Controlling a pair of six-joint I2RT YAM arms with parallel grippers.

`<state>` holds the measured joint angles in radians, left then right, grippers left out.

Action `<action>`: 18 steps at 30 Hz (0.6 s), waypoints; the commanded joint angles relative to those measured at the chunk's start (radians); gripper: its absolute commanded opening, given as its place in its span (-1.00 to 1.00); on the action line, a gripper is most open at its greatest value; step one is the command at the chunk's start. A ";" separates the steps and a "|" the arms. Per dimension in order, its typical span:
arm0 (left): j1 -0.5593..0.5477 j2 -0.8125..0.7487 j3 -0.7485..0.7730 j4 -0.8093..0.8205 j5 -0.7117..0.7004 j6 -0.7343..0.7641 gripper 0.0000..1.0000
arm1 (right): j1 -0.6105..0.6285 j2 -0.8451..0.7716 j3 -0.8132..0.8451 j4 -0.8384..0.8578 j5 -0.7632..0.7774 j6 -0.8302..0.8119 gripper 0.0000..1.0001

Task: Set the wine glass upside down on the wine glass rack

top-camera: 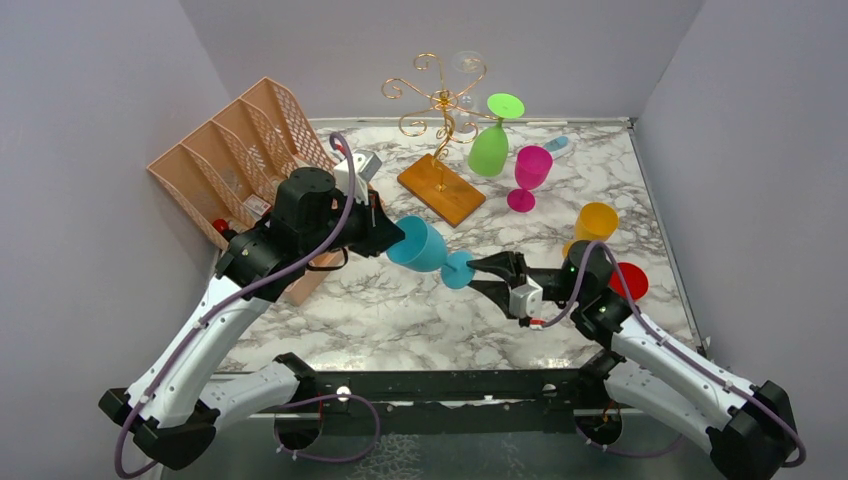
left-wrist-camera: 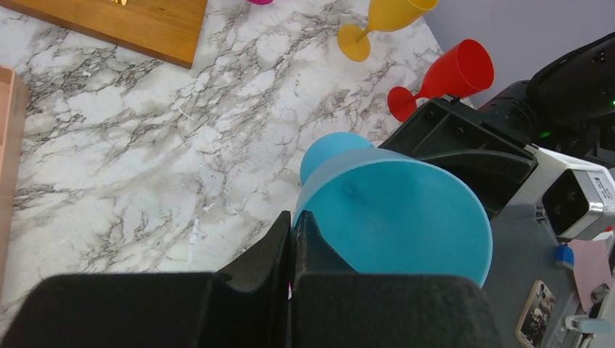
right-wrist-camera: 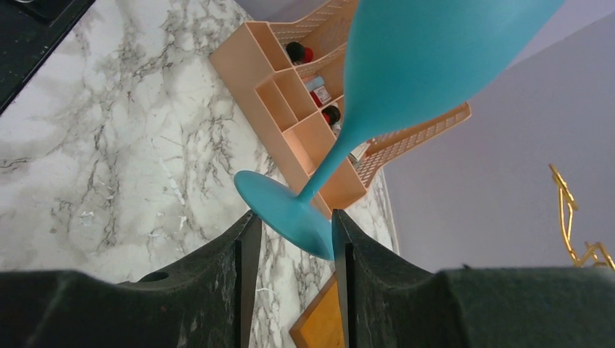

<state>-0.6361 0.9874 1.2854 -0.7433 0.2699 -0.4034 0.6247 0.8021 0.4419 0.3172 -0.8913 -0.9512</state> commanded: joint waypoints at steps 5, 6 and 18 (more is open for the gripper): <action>-0.007 0.012 0.011 0.004 0.058 -0.017 -1.00 | 0.030 -0.022 -0.017 0.029 0.051 -0.070 -0.44; -0.007 0.014 0.011 0.004 0.066 -0.018 -1.00 | 0.030 -0.021 -0.014 0.018 0.057 -0.082 -0.45; -0.007 0.027 0.063 -0.034 0.076 -0.004 -1.00 | 0.043 -0.016 -0.006 -0.027 0.109 -0.136 -0.24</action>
<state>-0.6342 1.0206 1.3083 -0.7635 0.2848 -0.4026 0.6601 0.7937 0.4252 0.2787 -0.8246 -1.0561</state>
